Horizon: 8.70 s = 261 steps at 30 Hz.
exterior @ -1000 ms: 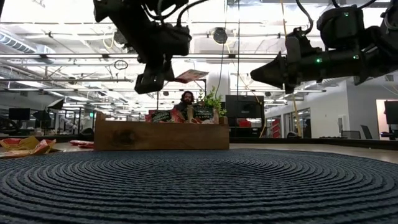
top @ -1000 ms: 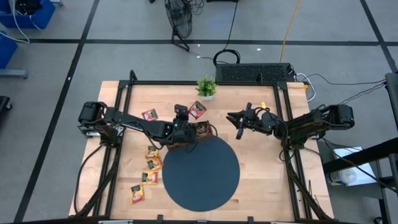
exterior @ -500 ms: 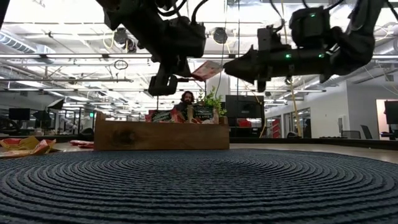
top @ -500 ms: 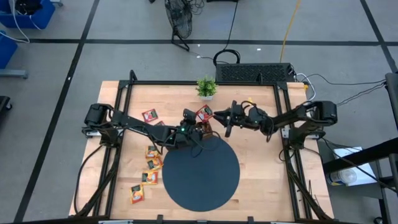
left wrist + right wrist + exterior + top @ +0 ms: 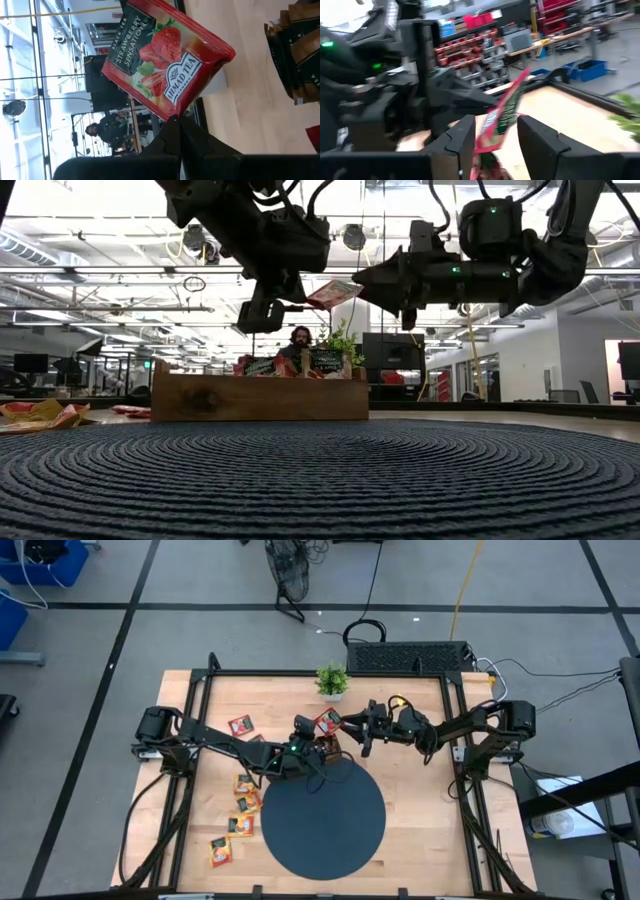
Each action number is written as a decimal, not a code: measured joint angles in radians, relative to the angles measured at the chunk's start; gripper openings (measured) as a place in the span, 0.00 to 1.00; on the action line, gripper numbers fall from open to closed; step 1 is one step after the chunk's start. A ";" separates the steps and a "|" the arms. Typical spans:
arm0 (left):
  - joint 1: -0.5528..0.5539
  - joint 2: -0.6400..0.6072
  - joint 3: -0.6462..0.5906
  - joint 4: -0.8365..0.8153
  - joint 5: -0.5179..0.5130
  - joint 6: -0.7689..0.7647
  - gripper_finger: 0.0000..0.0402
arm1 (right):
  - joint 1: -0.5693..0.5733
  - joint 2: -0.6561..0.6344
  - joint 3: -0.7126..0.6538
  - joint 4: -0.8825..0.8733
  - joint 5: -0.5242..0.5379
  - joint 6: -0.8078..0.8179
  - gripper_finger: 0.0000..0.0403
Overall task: Pick & Place Tea
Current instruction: Put the bottom right red tea bag into the middle slot of the wooden organizer, then put the top red tea bag into the middle slot of the wooden organizer
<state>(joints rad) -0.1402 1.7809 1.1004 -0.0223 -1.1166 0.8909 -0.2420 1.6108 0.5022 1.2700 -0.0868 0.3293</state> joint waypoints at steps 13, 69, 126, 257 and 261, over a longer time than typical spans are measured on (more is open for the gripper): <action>0.001 0.000 0.000 0.011 0.025 -0.035 0.00 | -0.005 0.000 0.054 -0.110 0.031 -0.098 0.13; 0.243 -0.177 0.039 -0.034 1.327 -1.003 0.37 | 0.171 -0.226 0.215 -0.796 0.008 -0.473 0.00; 0.052 -0.131 -0.753 1.094 0.749 -1.001 0.00 | 0.161 -0.230 0.209 -0.748 0.086 -0.476 0.00; 0.064 -0.135 0.124 -0.867 0.548 -0.983 0.04 | 0.161 -0.230 0.208 -0.837 0.086 -0.473 0.00; 0.145 -0.162 0.076 -1.037 0.524 -1.258 0.11 | 0.161 -0.230 0.208 -0.837 0.086 -0.482 0.00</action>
<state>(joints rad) 0.0053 1.6190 1.1761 -1.0589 -0.5931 -0.3670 -0.0811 1.3808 0.7105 0.4332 -0.0013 -0.1531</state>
